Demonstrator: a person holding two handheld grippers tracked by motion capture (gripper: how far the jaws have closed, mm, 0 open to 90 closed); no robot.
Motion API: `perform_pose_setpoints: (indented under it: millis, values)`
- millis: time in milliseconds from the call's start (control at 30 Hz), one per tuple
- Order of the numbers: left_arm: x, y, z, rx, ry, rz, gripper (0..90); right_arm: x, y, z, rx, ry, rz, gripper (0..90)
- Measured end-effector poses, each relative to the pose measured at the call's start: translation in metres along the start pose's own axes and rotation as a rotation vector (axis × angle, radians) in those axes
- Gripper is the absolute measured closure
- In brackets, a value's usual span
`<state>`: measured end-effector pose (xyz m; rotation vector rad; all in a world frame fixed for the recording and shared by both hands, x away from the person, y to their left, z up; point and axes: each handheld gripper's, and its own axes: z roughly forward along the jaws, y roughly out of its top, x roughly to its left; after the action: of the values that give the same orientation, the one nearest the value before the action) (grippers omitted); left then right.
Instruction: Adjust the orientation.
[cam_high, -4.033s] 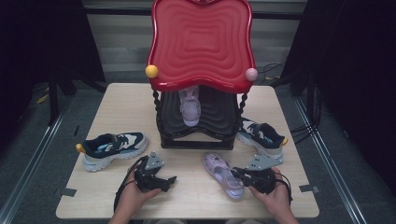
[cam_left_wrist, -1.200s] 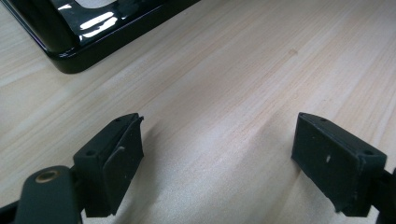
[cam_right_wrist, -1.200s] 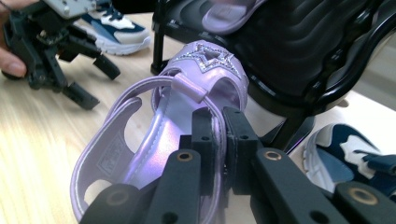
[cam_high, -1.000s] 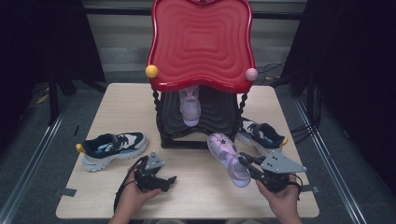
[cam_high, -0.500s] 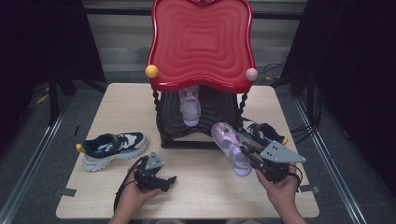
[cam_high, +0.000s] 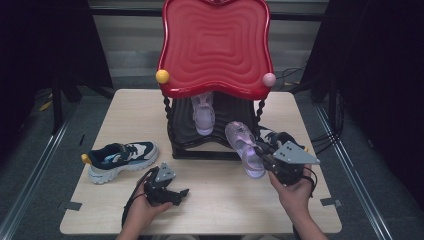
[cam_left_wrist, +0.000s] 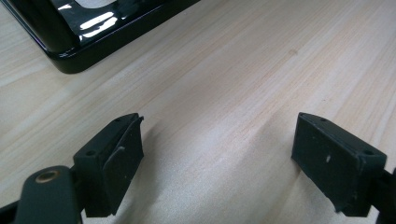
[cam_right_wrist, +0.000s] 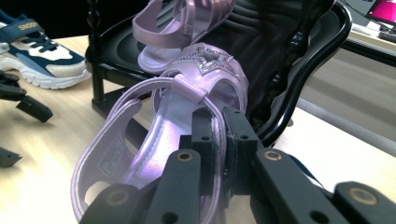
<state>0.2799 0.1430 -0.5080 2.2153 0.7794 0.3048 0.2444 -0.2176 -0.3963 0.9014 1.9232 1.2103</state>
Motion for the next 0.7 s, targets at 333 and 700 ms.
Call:
perform_pose_setpoints:
  millis: [333,700]
  values:
    - [0.0,0.0,0.0,0.0,0.0,0.0,15.7,0.0,0.008,0.01,-0.024,-0.026,0.008,83.5]
    - [0.0,0.0,0.0,0.0,0.0,0.0,15.6,0.011,0.019,0.027,-0.039,-0.088,0.018,83.5]
